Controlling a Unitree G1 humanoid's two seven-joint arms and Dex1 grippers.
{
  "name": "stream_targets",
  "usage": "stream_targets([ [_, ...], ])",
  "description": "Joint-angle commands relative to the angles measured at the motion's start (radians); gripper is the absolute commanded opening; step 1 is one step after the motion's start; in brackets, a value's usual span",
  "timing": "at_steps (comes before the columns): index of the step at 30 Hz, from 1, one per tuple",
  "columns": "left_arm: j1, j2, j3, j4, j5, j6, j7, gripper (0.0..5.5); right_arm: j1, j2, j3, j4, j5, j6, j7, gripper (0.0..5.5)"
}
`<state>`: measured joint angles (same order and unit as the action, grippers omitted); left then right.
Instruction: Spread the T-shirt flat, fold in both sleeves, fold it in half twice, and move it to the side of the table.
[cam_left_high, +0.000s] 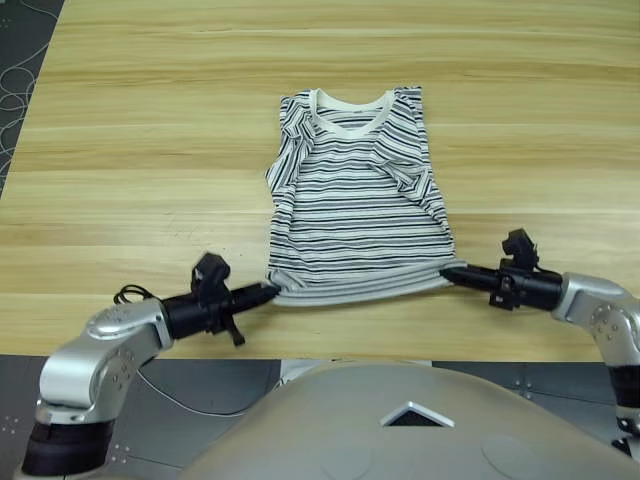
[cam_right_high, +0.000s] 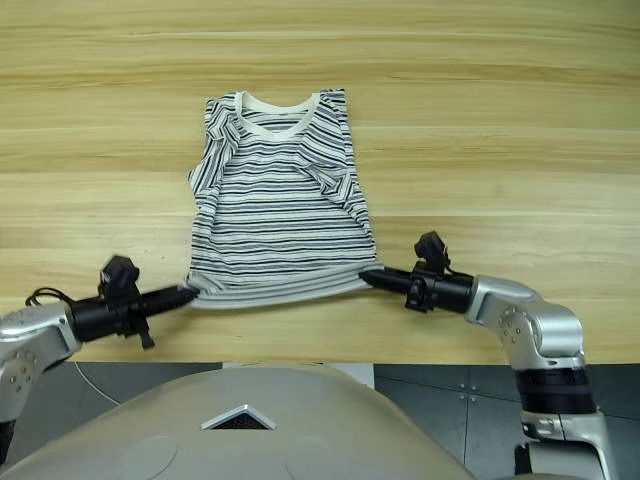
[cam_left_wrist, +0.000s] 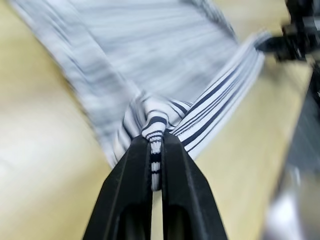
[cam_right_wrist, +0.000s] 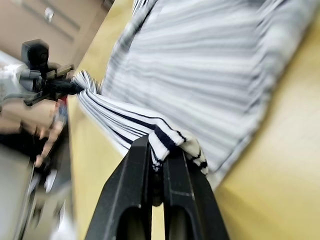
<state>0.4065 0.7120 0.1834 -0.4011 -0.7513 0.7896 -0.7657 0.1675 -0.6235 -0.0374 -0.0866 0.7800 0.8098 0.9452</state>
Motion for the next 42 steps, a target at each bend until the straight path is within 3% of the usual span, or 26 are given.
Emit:
stream_targets([
  [1, -0.128, -0.062, 0.053, 0.049, -0.05, 0.055, 0.095, 0.1, -0.089, 0.066, -0.084, 0.051, 0.053, 0.05, -0.089, 0.1],
  [10, -0.391, -0.197, 0.022, 0.183, -0.012, 0.063, 0.272, 0.1, -0.316, 0.208, -0.153, 0.085, 0.122, 0.121, -0.276, 0.1],
  [21, -0.639, -0.327, -0.071, 0.465, 0.136, -0.03, 0.306, 0.1, -0.617, 0.343, -0.143, 0.365, -0.064, -0.017, -0.497, 0.1],
  [33, -0.89, -0.401, -0.041, 0.912, 0.267, -0.227, 0.282, 0.1, -0.784, 0.393, -0.144, 0.766, -0.256, -0.235, -0.48, 0.1],
  [42, -1.019, -0.434, -0.019, 1.148, 0.325, -0.359, 0.249, 0.1, -0.858, 0.416, -0.162, 0.832, -0.283, -0.289, -0.431, 0.1],
])
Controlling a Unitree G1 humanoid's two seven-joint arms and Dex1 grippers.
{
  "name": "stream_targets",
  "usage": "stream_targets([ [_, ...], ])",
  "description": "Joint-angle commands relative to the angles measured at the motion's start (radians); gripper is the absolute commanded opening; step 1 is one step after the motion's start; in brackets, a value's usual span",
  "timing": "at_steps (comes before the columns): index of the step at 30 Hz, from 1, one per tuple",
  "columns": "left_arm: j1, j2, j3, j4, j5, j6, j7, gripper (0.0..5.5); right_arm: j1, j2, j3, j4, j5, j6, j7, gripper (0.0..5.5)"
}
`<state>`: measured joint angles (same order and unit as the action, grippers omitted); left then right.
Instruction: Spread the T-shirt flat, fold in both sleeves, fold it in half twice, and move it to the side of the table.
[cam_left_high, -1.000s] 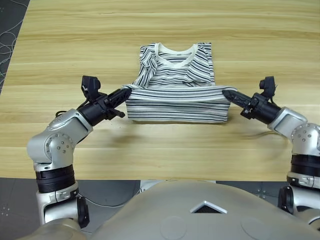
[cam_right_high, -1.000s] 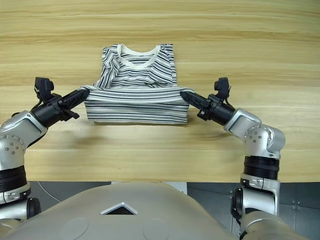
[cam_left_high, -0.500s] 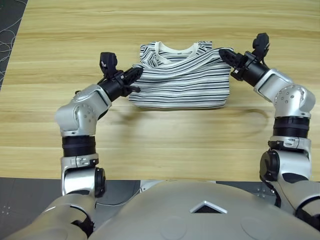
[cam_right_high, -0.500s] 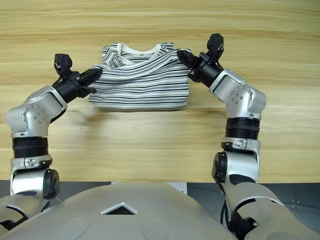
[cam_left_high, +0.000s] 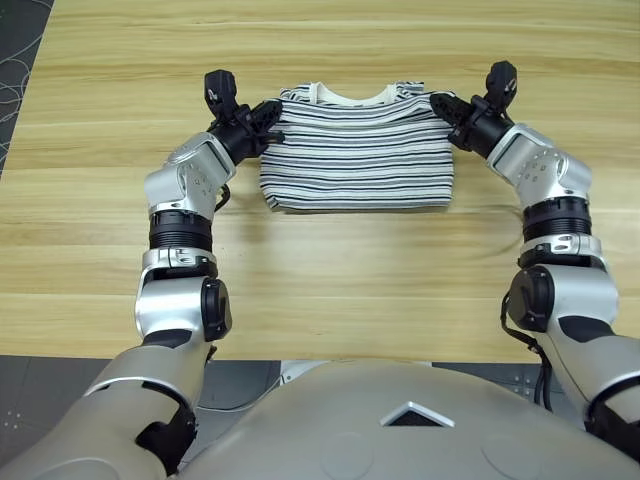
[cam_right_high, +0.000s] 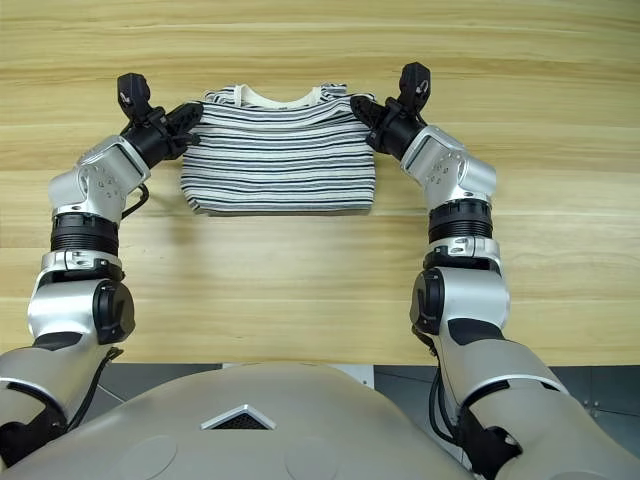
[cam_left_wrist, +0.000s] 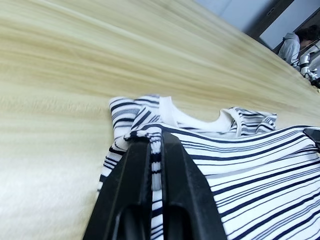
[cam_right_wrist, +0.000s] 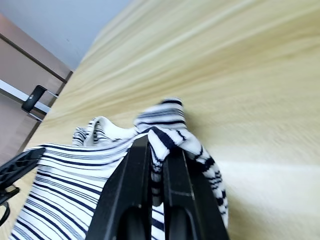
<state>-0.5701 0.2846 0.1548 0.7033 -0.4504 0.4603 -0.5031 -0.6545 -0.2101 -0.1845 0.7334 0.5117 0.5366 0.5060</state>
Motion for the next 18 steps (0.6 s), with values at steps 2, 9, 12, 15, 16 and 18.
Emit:
stream_targets([
  [2, -0.053, -0.01, 0.013, 0.067, 0.031, -0.044, -0.02, 0.1, -0.046, 0.003, -0.019, 0.02, -0.019, -0.024, 0.01, 0.1],
  [9, -0.096, -0.019, 0.023, 0.148, 0.064, -0.091, -0.015, 0.1, -0.088, 0.01, -0.016, 0.128, -0.08, -0.08, -0.037, 0.1],
  [12, -0.109, -0.023, 0.023, 0.19, 0.085, -0.109, 0.005, 0.1, -0.113, 0.008, -0.029, 0.186, -0.096, -0.107, -0.047, 0.1],
  [15, -0.125, -0.032, 0.037, 0.222, 0.093, -0.131, 0.017, 0.1, -0.134, 0.007, -0.035, 0.227, -0.105, -0.127, -0.042, 0.1],
  [16, -0.131, -0.034, 0.042, 0.23, 0.093, -0.139, 0.02, 0.1, -0.14, 0.008, -0.038, 0.241, -0.109, -0.134, -0.04, 0.44],
  [18, -0.144, -0.037, 0.052, 0.251, 0.096, -0.156, 0.028, 0.46, -0.15, 0.009, -0.044, 0.264, -0.114, -0.15, -0.035, 0.8],
])
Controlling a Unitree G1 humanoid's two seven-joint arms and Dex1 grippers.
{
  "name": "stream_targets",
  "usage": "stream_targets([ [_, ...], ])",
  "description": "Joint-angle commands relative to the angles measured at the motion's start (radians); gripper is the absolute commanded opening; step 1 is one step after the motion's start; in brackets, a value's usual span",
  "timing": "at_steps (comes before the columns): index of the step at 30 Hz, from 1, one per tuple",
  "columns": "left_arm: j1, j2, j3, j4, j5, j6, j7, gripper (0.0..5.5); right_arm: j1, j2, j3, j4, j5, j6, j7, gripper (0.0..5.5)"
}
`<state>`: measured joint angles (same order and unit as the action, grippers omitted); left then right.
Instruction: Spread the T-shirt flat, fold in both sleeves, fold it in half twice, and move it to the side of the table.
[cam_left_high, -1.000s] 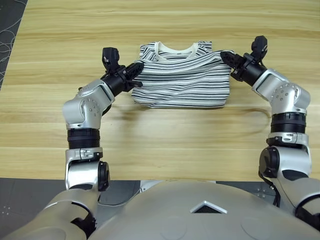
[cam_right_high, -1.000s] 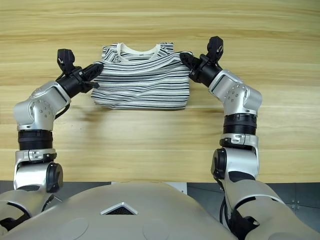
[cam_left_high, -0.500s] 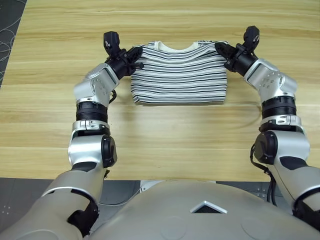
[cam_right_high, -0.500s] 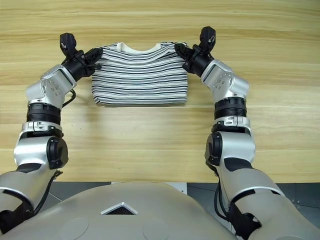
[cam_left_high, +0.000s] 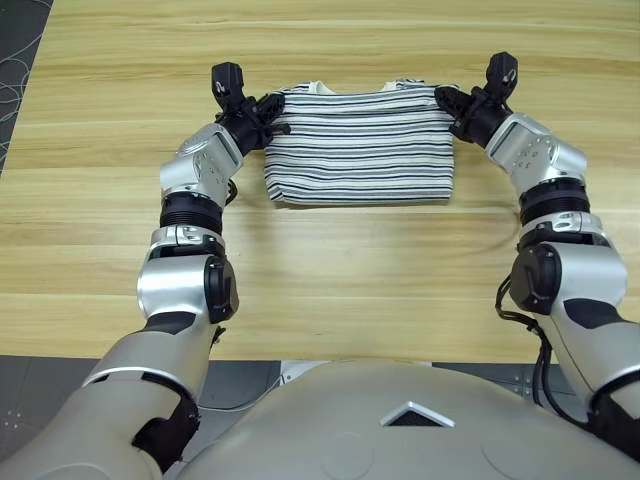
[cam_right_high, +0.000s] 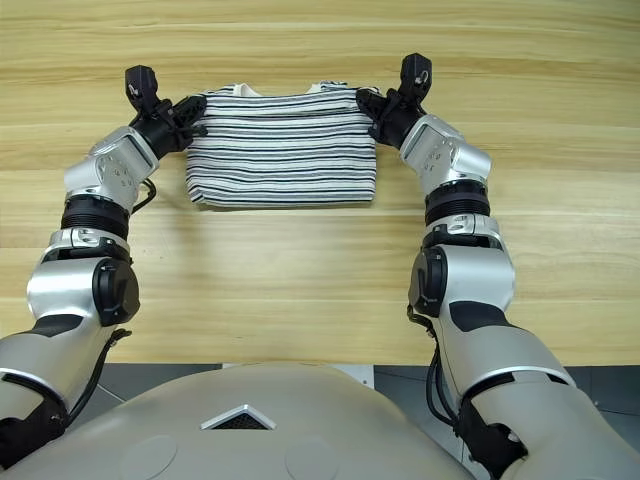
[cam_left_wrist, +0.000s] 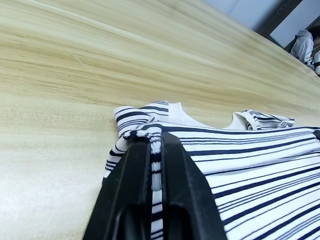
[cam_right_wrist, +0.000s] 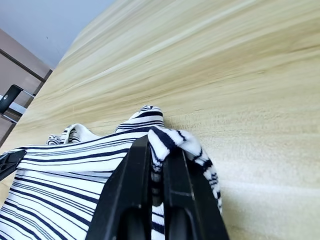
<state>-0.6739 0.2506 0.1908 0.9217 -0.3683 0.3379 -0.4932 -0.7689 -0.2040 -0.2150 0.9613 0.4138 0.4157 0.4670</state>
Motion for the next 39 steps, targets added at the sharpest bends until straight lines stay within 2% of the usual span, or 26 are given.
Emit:
stream_targets([
  [1, -0.045, -0.004, 0.021, 0.044, 0.017, -0.041, 0.02, 0.63, -0.041, 0.005, -0.017, 0.046, -0.017, -0.037, 0.009, 0.98],
  [11, -0.089, -0.028, 0.088, 0.138, -0.001, -0.112, 0.037, 2.04, -0.098, 0.034, -0.059, 0.125, -0.012, -0.109, 0.027, 2.63],
  [16, -0.117, -0.039, 0.123, 0.185, -0.005, -0.149, 0.047, 2.07, -0.147, 0.057, -0.083, 0.186, -0.016, -0.158, 0.011, 3.45],
  [22, -0.158, -0.026, 0.18, 0.262, 0.003, -0.258, 0.143, 2.07, -0.193, 0.064, -0.116, 0.251, -0.026, -0.244, -0.039, 4.68],
  [25, -0.133, -0.007, 0.142, 0.208, 0.053, -0.364, 0.11, 2.07, -0.168, 0.039, -0.092, 0.197, -0.05, -0.282, 0.028, 5.19],
  [26, -0.12, -0.008, 0.126, 0.181, 0.065, -0.384, 0.094, 2.07, -0.153, 0.031, -0.086, 0.171, -0.057, -0.29, 0.043, 5.19],
  [29, -0.042, -0.018, 0.053, 0.037, 0.117, -0.427, 0.042, 2.07, -0.057, 0.017, -0.091, 0.02, -0.05, -0.28, 0.039, 5.19],
  [35, 0.287, 0.019, -0.23, -0.454, 0.346, -0.379, -0.006, 2.07, 0.45, 0.109, -0.159, -0.76, 0.147, 0.107, -0.188, 5.19],
  [39, 0.447, 0.029, -0.286, -0.624, 0.388, -0.26, 0.007, 2.07, 0.694, 0.201, -0.156, -1.024, 0.245, 0.266, -0.317, 5.19],
])
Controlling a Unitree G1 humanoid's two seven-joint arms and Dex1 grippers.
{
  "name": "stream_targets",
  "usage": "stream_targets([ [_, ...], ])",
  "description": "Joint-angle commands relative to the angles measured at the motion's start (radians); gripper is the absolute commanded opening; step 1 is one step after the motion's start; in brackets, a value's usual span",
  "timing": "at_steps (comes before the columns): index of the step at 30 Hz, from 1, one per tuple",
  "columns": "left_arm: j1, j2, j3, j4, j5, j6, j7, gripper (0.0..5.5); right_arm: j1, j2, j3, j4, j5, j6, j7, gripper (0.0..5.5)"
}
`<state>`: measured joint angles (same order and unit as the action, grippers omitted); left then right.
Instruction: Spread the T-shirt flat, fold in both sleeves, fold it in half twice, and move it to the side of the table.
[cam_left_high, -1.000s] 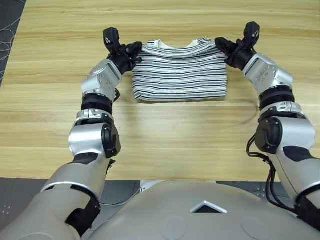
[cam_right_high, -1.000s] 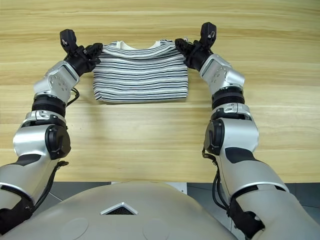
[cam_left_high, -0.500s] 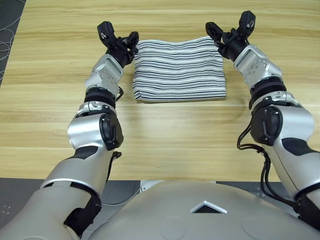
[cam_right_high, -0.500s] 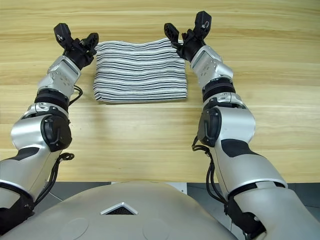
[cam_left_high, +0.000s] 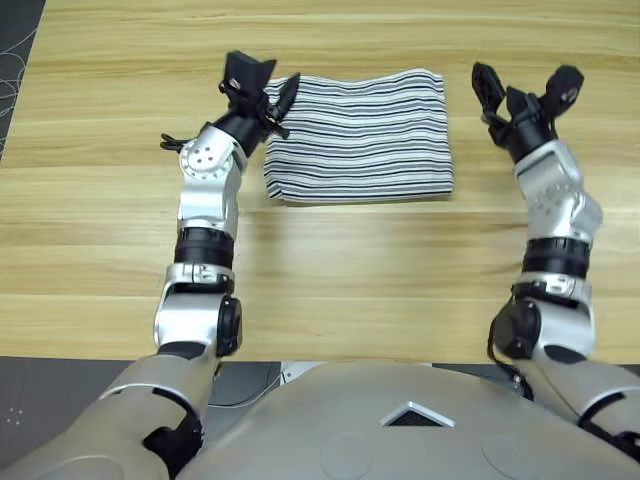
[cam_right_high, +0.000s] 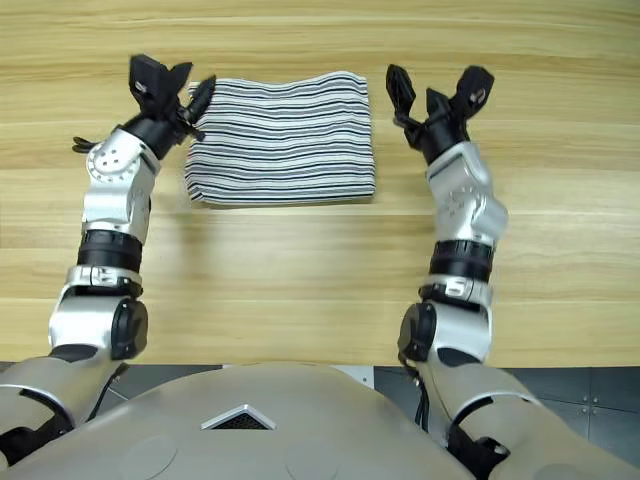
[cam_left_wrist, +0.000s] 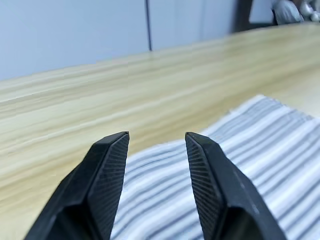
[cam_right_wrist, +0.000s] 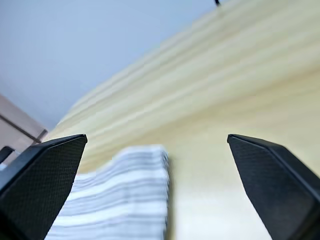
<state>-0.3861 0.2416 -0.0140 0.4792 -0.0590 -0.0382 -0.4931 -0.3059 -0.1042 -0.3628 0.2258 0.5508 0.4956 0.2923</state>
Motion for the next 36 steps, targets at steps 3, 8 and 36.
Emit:
stream_targets([
  [3, 0.239, 0.037, -0.089, -0.238, 0.11, 0.17, 0.054, 2.07, 0.362, 0.189, 0.011, -0.434, 0.228, 0.328, -0.227, 5.19],
  [8, 0.29, 0.034, -0.089, -0.279, 0.13, 0.225, 0.099, 2.07, 0.449, 0.258, 0.035, -0.545, 0.374, 0.488, -0.361, 5.19],
  [36, 0.282, 0.051, -0.098, -0.257, 0.143, 0.169, 0.128, 2.07, 0.265, 0.332, 0.177, -0.331, 0.613, 0.288, -0.684, 5.19],
])
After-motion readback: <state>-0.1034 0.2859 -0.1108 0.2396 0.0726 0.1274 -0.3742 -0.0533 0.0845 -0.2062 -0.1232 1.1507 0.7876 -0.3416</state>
